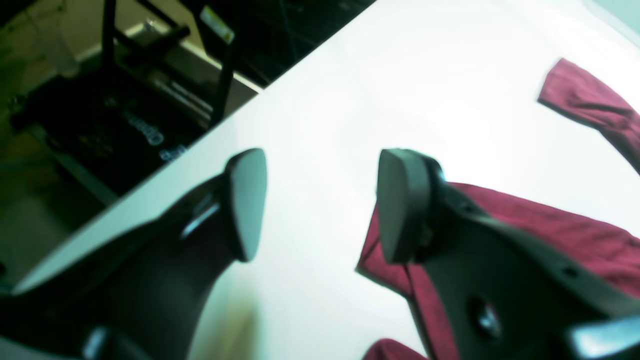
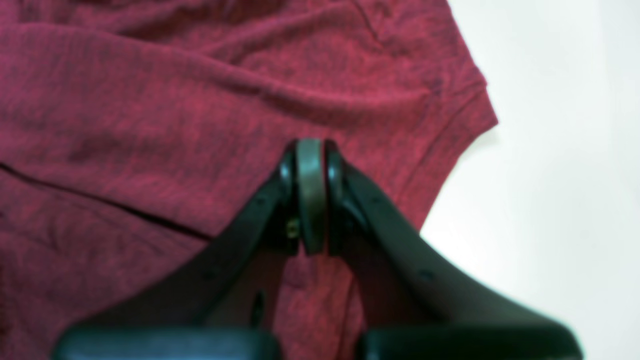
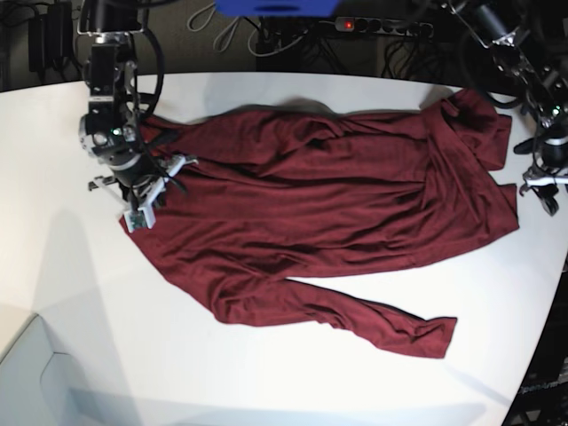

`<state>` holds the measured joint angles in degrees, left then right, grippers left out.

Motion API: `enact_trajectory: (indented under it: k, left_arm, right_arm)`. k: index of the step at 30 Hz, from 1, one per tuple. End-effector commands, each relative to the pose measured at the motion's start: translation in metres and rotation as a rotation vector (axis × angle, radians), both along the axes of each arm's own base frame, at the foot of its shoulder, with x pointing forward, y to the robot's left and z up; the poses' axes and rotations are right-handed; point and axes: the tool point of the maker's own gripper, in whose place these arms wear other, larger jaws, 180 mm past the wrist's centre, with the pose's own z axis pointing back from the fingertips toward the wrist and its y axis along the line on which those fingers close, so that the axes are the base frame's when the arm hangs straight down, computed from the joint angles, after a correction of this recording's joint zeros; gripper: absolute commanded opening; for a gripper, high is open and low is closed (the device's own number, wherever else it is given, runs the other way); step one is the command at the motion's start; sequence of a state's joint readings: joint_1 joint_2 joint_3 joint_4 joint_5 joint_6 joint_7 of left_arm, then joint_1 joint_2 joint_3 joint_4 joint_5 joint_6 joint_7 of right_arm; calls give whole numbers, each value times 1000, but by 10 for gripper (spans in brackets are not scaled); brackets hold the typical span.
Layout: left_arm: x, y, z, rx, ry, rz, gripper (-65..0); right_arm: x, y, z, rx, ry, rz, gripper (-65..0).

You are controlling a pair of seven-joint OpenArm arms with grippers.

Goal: Layout the t-shirt on the table in an organized manner, then fold the t-shirt properly
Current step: 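Grasp the shirt edge near the collar with the left gripper, then drag the left gripper's shirt edge along the table away from the collar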

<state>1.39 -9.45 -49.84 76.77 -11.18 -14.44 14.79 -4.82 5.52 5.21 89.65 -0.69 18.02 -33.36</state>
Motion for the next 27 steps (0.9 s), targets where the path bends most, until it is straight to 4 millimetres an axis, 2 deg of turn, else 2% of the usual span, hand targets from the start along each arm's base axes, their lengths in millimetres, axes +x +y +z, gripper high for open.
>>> enact_trajectory:
  k: [1,5,7,10,17,27]
  left_arm:
    - [11,11,18,29,-51,3,-308]
    - [33,5,10,21,-19,-56,-308]
    - [41,-2,-1,23,17,-100,-308]
    - [60,-14,-6,26,43,-164,-308]
    - [72,-14,-27,-46,70,-148,-308]
    - [88,-6,-44,-123,100,-120,-308]
  right_arm:
    - [7,-1,11,3,-41,-1,-650]
    - [4,-1,9,3,-35,-1,-650]
    - [4,-1,9,3,-35,-1,-650]
    - [4,-1,8,3,-33,-1,-650]
    - [-1,-1,4,3,-21,-1,-650]
    - [-1,-2,4,-2,-21,0,-650]
